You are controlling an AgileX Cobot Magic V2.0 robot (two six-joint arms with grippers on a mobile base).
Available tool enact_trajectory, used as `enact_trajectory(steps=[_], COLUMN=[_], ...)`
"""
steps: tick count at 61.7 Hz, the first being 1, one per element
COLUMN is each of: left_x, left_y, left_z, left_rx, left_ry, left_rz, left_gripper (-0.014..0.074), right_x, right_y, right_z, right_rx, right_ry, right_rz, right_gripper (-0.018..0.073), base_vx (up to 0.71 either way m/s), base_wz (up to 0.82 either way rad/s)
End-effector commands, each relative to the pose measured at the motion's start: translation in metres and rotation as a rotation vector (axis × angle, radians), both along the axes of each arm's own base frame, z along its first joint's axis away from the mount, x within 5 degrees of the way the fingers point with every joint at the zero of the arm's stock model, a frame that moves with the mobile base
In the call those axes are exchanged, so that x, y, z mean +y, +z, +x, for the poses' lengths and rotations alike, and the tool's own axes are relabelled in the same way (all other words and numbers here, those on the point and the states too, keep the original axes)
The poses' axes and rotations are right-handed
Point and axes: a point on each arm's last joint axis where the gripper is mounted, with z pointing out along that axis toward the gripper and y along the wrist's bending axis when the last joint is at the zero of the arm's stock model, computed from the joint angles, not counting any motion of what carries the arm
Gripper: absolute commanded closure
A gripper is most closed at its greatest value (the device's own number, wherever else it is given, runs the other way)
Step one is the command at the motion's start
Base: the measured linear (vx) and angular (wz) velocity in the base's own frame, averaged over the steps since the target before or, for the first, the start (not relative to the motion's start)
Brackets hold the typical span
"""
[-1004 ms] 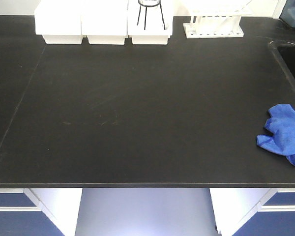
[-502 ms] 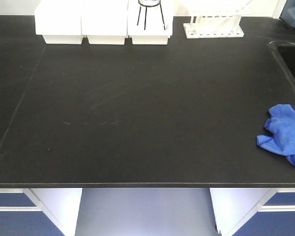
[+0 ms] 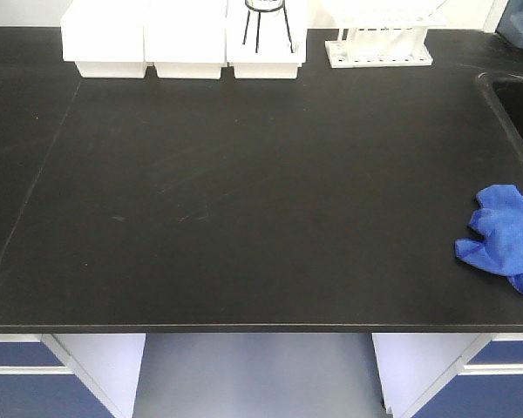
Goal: Wipe right workspace with blue cloth
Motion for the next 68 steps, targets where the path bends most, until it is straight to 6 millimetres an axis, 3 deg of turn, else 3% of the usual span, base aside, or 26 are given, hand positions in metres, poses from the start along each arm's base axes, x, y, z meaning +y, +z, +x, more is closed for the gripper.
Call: enact_trajectory(steps=[1,14,21,38,46,56,68], left_x=[-0.001,-0.001,-0.001,-0.001,-0.001,-0.001,-0.001], left_y=[-0.002,-0.002,-0.002,-0.002,-0.002,-0.002,-0.002], left_z=[0.000,0.000,0.000,0.000,0.000,0.000,0.000], left_rx=[-0.069,-0.069,-0.069,-0.069,-0.069,-0.069,-0.069], left_ry=[-0.016,-0.016,-0.016,-0.016,-0.016,-0.016,-0.016], left_rz=[-0.010,-0.010,-0.010,-0.010,-0.010,-0.010,-0.010], left_gripper=[0.0602,0.0602,0.0602,0.0602,0.0602,0.0602,0.0602], right_x=[-0.002,-0.005,-0.003,-0.008,-0.012,-0.012,-0.017], right_y=[-0.002,-0.039,-0.059,-0.096,-0.101,-0.109,-0.125], right_z=[0.022,0.049,0.063,0.087,0.102,0.125,0.134], right_rx=[0.017,0.197,0.253,0.419,0.432,0.401,0.464], right_ry=[0.020,0.048,0.087,0.089,0.049,0.010,-0.041], right_rz=[-0.053,-0.103,-0.078,-0.119,-0.119,-0.039,-0.055], right_gripper=[0.0550,0.0500,0.0427,0.0161,0.0064,0.0038,0.0039], base_vx=[0.00,0.00,0.00,0.00,0.00,0.00,0.00], base_wz=[0.00,0.00,0.00,0.00,0.00,0.00,0.00])
